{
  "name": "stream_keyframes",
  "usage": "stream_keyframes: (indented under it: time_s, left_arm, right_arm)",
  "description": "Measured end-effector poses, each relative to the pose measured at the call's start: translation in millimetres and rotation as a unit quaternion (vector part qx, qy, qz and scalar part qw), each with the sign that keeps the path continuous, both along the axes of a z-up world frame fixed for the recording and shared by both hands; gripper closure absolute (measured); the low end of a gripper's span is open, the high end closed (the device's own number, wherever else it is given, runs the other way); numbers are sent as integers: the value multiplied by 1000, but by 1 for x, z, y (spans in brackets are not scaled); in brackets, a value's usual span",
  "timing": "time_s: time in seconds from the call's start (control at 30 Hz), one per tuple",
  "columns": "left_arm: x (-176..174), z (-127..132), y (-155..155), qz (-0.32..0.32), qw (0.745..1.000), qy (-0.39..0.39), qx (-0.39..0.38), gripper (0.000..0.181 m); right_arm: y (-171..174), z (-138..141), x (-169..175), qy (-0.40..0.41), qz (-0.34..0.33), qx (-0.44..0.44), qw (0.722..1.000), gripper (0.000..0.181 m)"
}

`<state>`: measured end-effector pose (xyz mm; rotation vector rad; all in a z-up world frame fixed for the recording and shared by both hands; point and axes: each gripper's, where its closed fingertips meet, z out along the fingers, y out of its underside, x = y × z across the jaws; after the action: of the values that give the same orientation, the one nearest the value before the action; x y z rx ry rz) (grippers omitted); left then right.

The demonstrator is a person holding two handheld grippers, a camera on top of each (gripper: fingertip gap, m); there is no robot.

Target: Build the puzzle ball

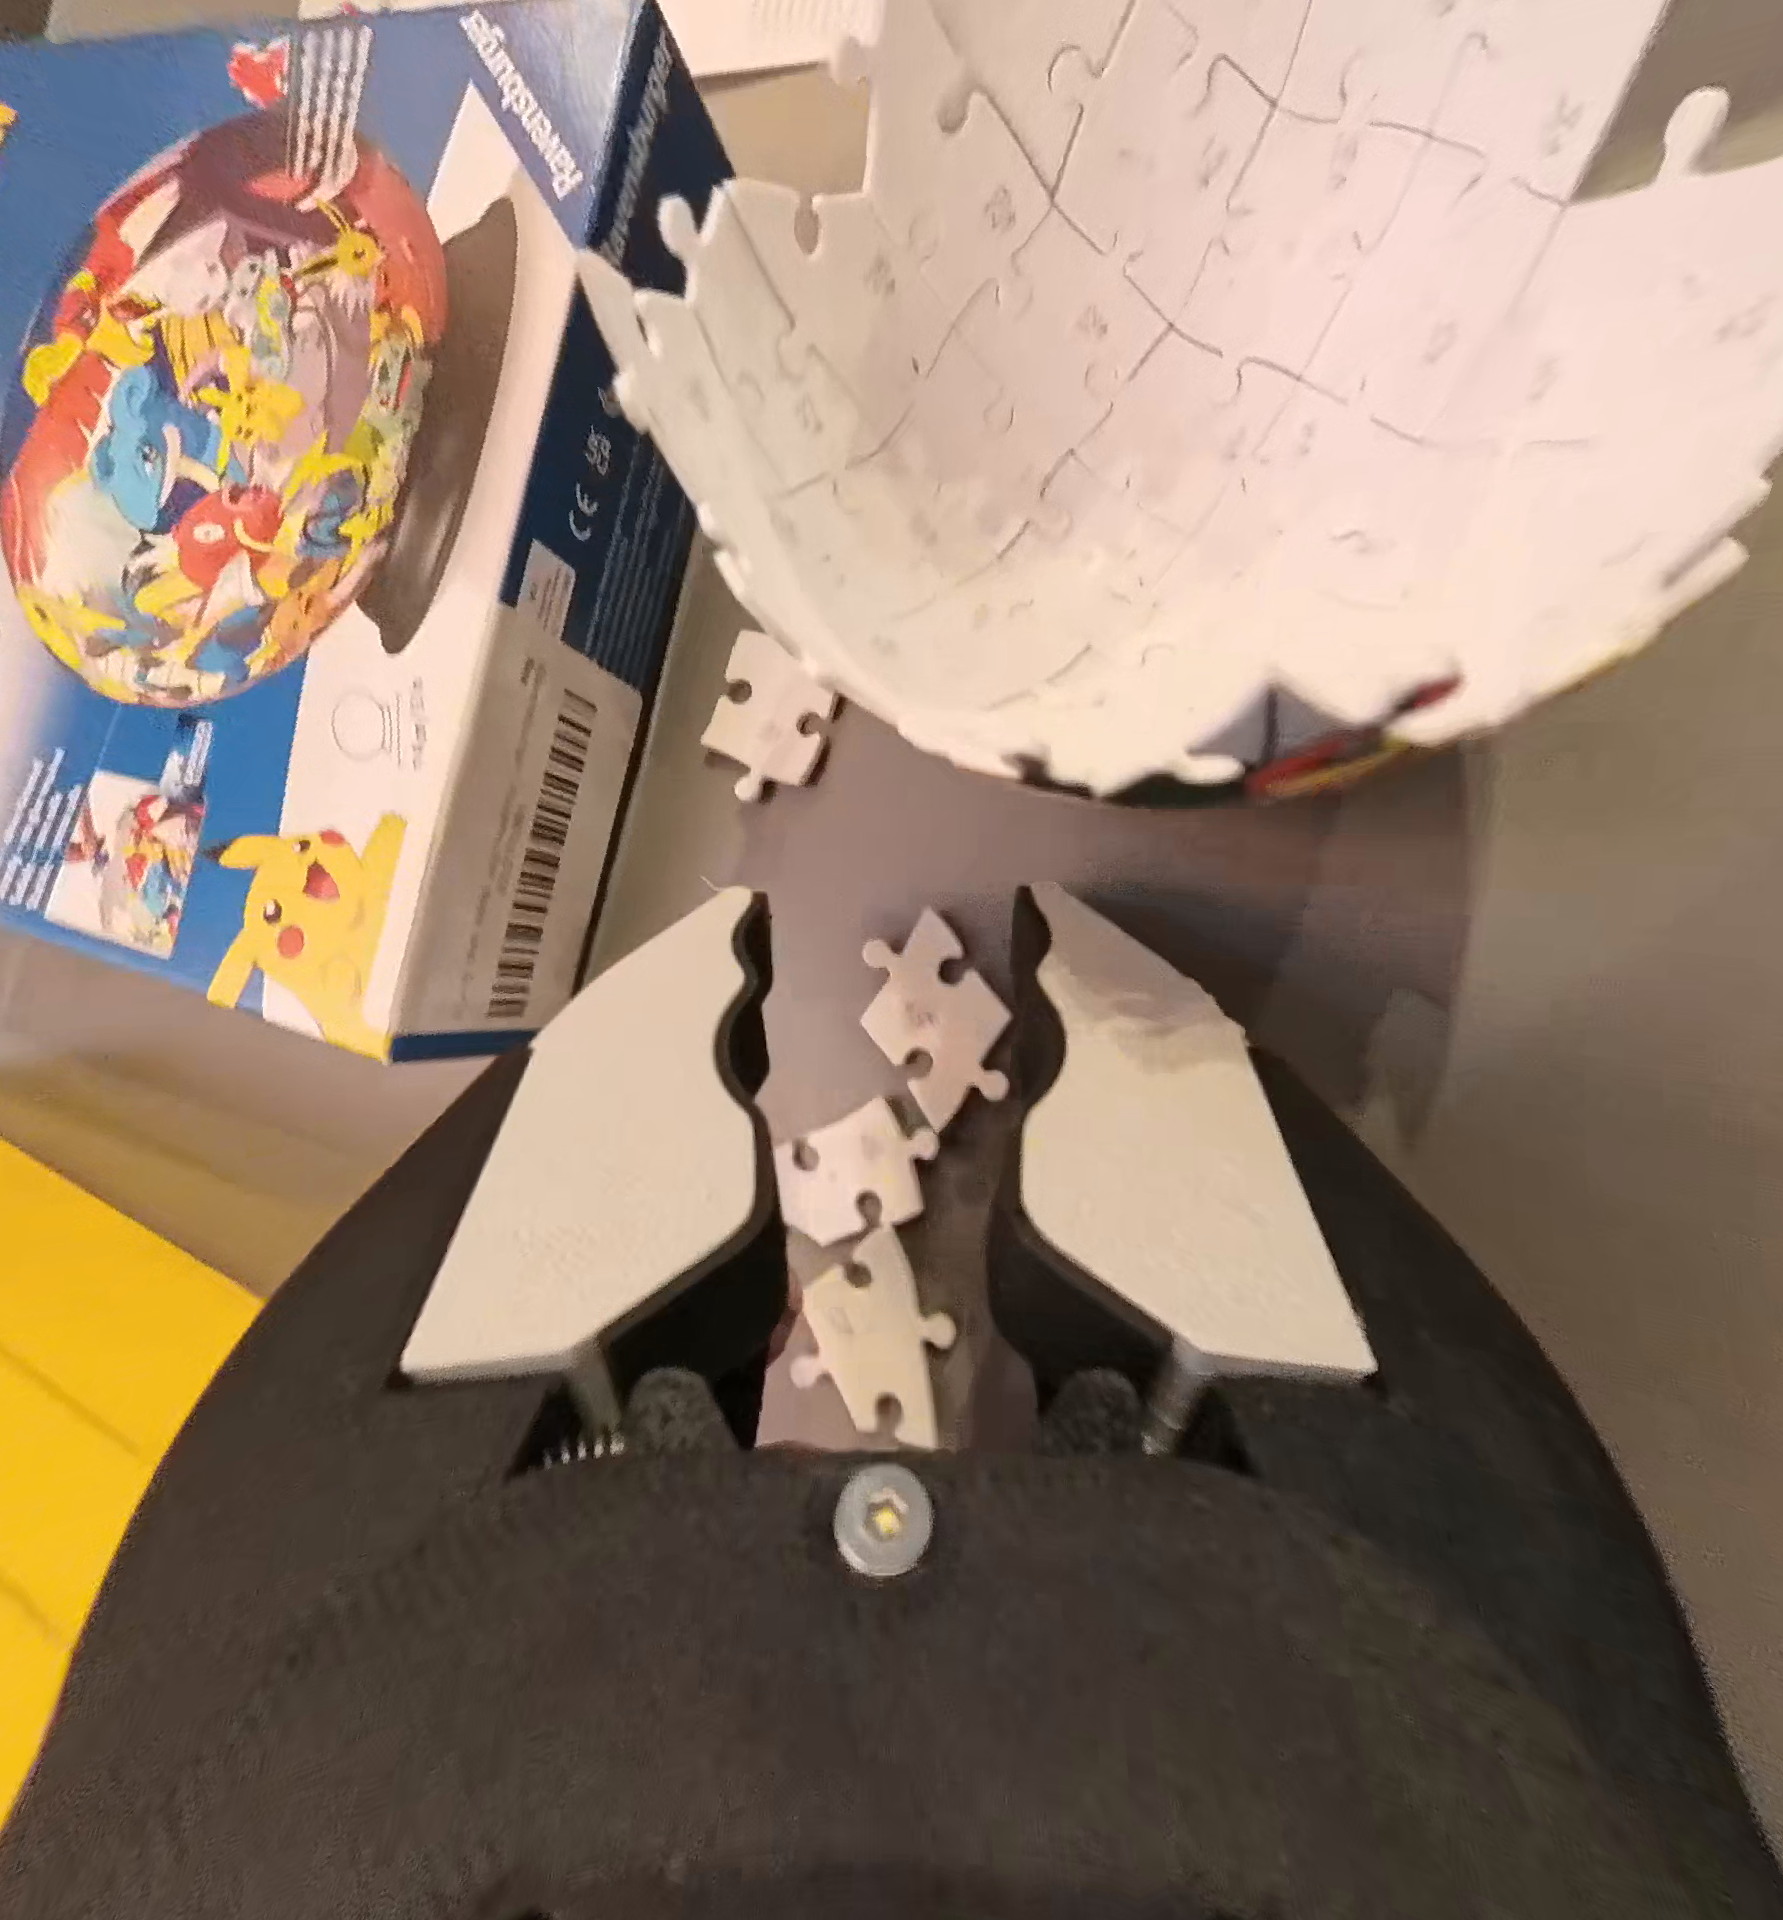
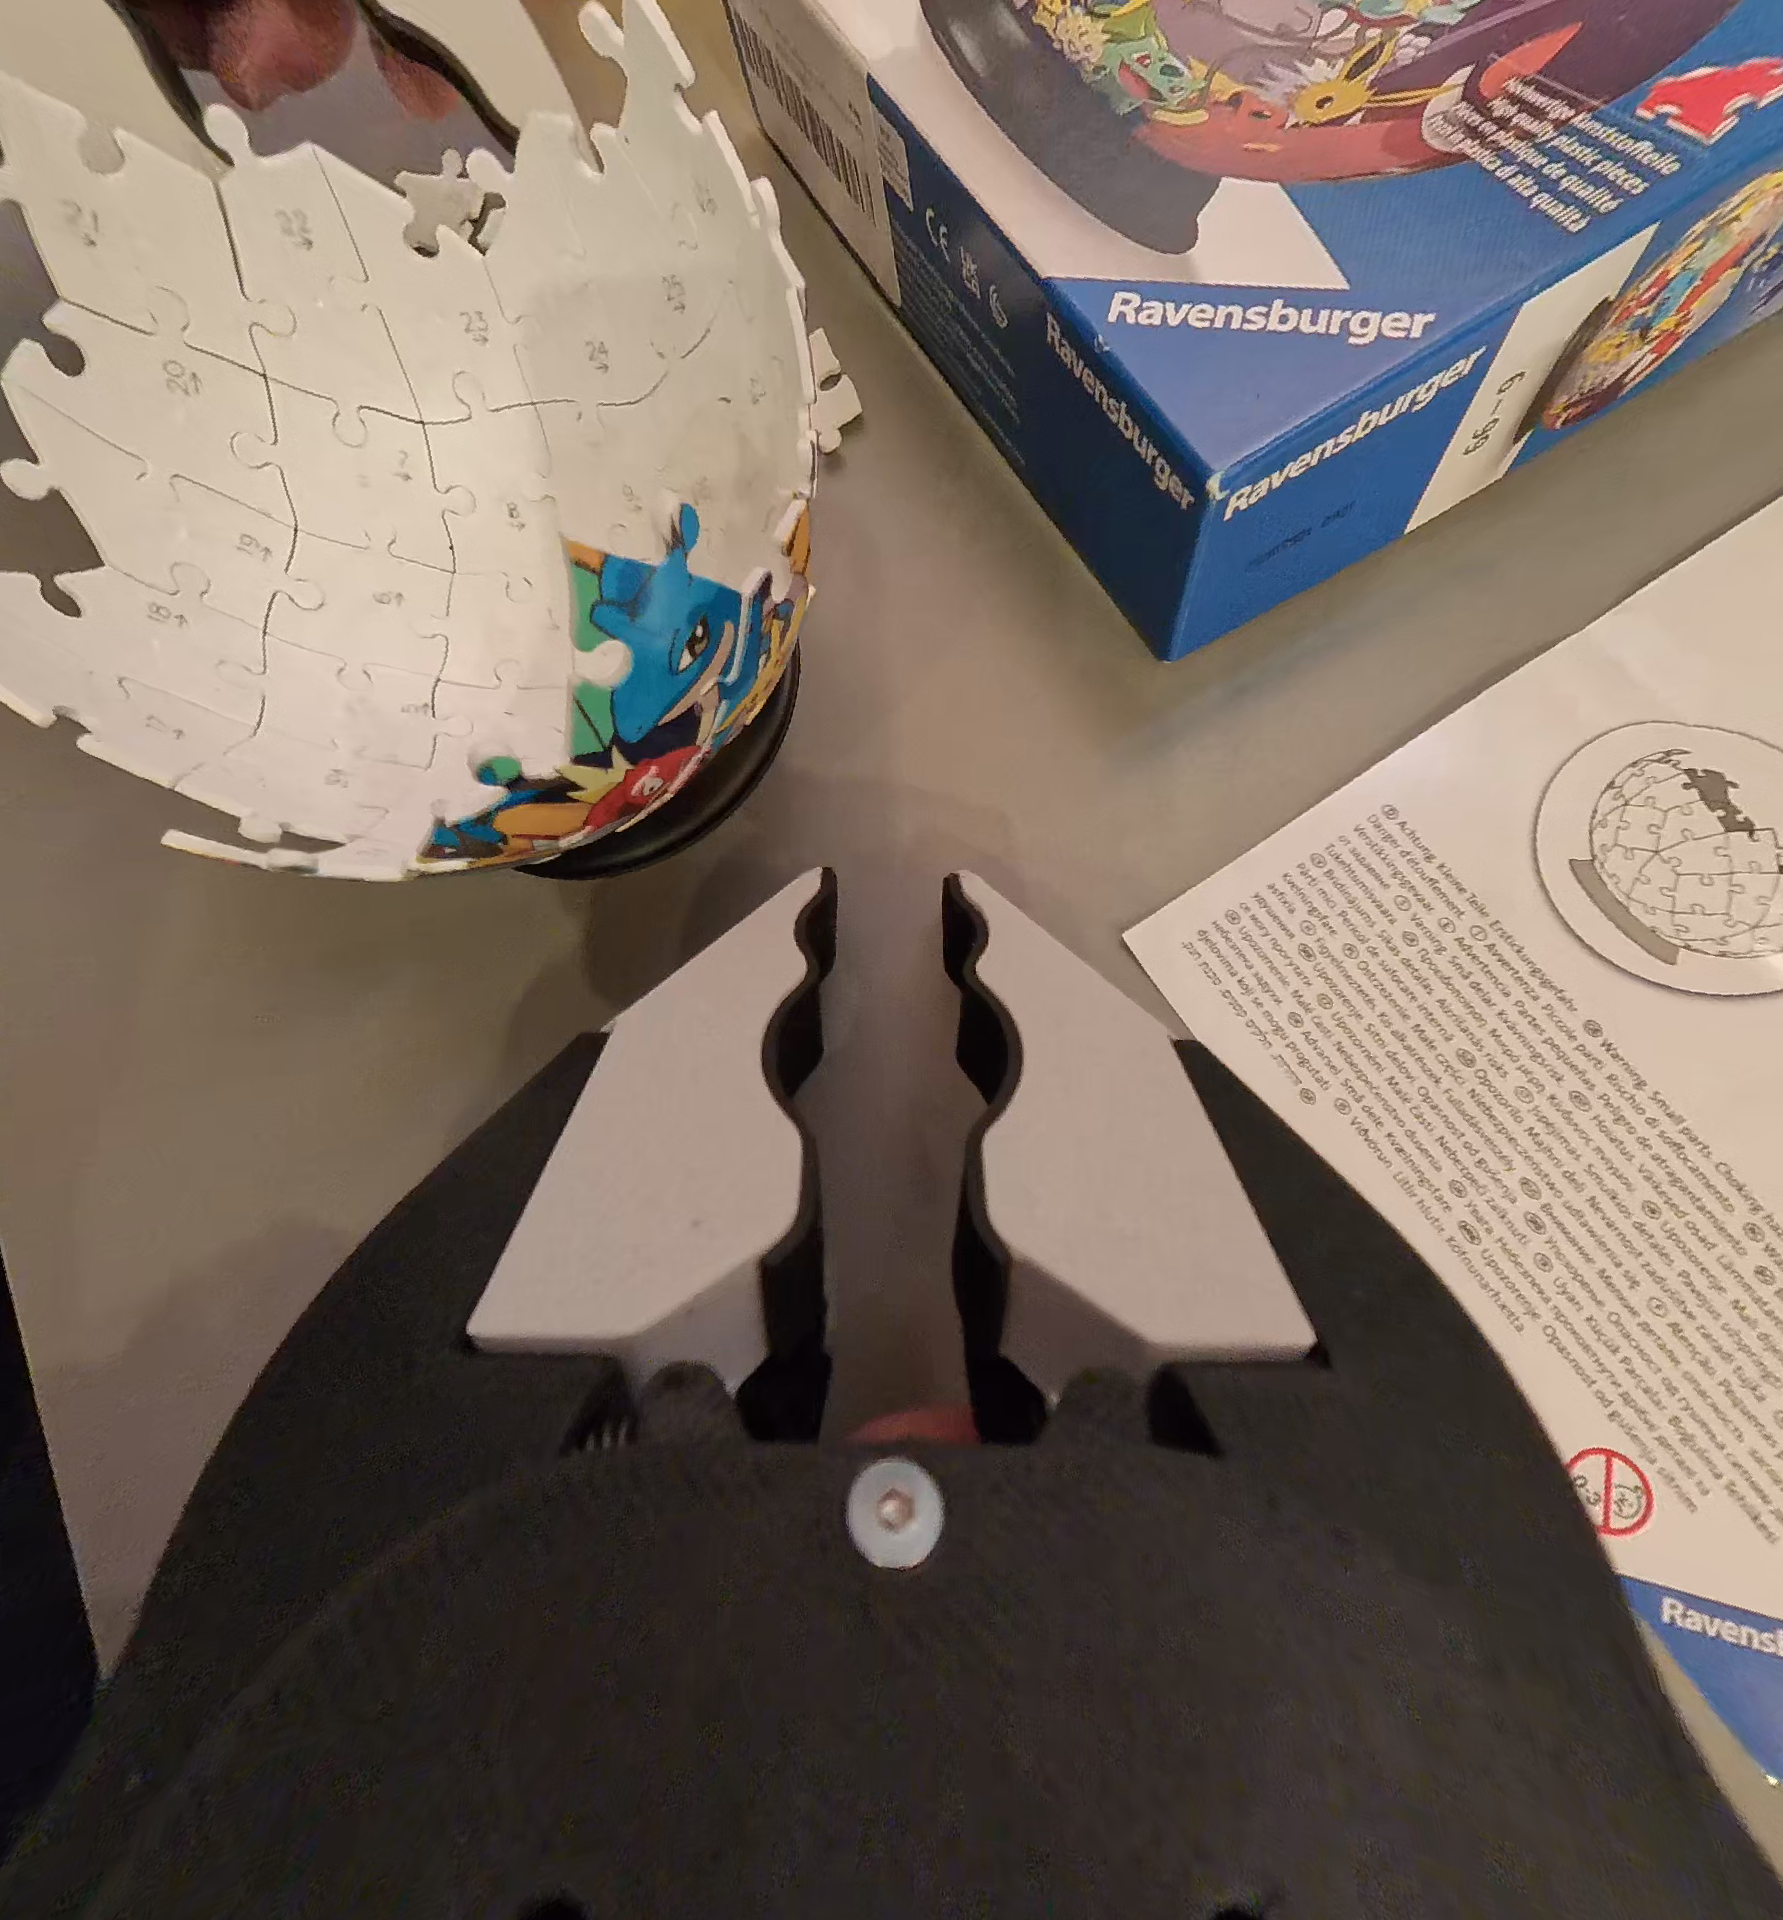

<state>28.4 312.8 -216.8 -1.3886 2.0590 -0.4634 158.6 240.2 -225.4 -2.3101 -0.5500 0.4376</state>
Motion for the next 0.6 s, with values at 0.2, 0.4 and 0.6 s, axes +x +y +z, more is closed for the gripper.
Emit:
stream_keyframes:
  time_s: [0.2, 0.4, 0.6]
  left_arm:
    - [16, -5, -8, -25, 999, -12, -25, 140]
    - [10, -8, -4, -14, 999, -18, -28, 142]
    - [-9, 6, 9, 19, 999, -30, -19, 143]
  right_arm:
    - [2, -4, -1, 8, -11, -9, 1000, 162]
    - [2, 2, -5, 13, -33, 1, 999, 162]
    - [0, 3, -1, 7, -83, 13, 996, 162]
